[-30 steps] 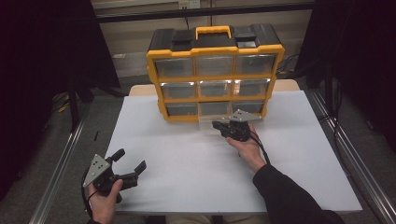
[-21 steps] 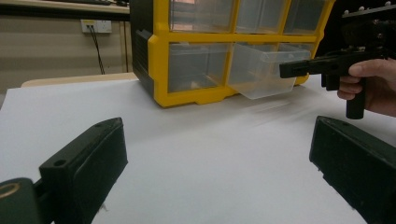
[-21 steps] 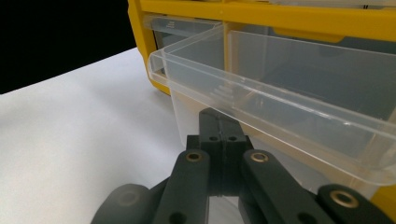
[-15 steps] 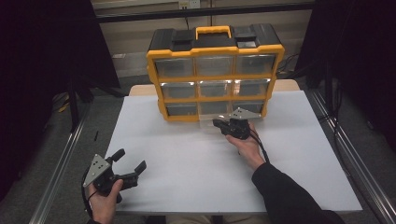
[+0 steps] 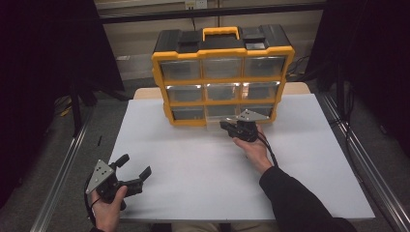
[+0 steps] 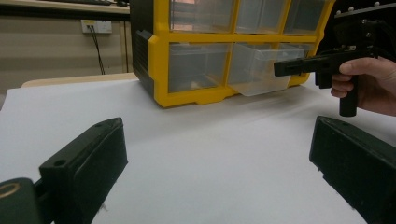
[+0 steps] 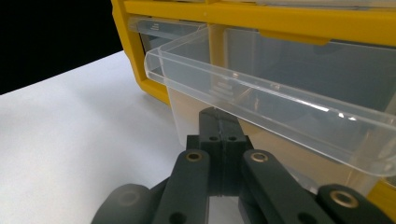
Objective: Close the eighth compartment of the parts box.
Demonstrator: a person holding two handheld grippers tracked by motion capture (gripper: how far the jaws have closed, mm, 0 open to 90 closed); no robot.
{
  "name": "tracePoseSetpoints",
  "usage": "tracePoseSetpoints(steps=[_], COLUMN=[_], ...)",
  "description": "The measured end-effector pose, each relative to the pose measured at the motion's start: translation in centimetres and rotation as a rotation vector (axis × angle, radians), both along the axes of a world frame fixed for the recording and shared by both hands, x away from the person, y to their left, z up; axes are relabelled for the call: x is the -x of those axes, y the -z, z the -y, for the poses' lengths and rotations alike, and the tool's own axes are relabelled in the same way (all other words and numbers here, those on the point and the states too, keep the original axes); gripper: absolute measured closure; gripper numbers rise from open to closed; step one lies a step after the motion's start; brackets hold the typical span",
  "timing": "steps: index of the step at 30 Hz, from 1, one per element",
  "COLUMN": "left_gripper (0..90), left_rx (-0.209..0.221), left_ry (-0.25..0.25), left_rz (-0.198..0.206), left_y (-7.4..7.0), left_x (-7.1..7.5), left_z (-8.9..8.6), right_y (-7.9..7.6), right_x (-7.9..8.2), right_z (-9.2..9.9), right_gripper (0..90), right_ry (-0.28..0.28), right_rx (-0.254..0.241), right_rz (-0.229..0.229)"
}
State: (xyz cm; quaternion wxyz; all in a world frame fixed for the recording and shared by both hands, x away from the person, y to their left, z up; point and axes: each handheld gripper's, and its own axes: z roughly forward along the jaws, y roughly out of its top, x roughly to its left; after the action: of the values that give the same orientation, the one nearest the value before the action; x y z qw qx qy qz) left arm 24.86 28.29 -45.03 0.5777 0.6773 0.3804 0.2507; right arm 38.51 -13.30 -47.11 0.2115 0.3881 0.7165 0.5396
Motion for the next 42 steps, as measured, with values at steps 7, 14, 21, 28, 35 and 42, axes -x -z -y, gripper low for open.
tracePoseSetpoints(steps=[7, 14, 21, 28, 35, 42], left_gripper=[3.8, 3.8, 3.8, 3.8, 4.0, 4.0], left_rx=[-0.001, -0.001, -0.001, -0.001, -0.005, -0.005], left_ry=[-0.001, 0.0, -0.001, -0.002, 0.002, 0.001], left_rz=[-0.001, -0.001, -0.001, -0.002, -0.003, -0.002], left_y=[0.0, 0.0, 0.0, 0.0, 0.0, 0.0], left_x=[0.0, 0.0, 0.0, 0.0, 0.0, 0.0], left_z=[0.0, 0.0, 0.0, 0.0, 0.0, -0.1], right_y=[0.1, 0.1, 0.3, 0.4, 0.4, 0.4], right_x=[-0.3, -0.5, -0.7, -0.9, -1.1, -1.3], right_z=[-0.1, -0.3, -0.4, -0.4, -0.5, -0.6], right_gripper=[90.0, 90.0, 90.0, 90.0, 90.0, 90.0], right_ry=[-0.001, 0.001, 0.004, 0.016, 0.012, 0.01], right_rx=[-0.009, -0.014, -0.02, -0.015, -0.023, -0.013], right_rz=[0.0, 0.001, -0.004, -0.004, -0.006, -0.007])
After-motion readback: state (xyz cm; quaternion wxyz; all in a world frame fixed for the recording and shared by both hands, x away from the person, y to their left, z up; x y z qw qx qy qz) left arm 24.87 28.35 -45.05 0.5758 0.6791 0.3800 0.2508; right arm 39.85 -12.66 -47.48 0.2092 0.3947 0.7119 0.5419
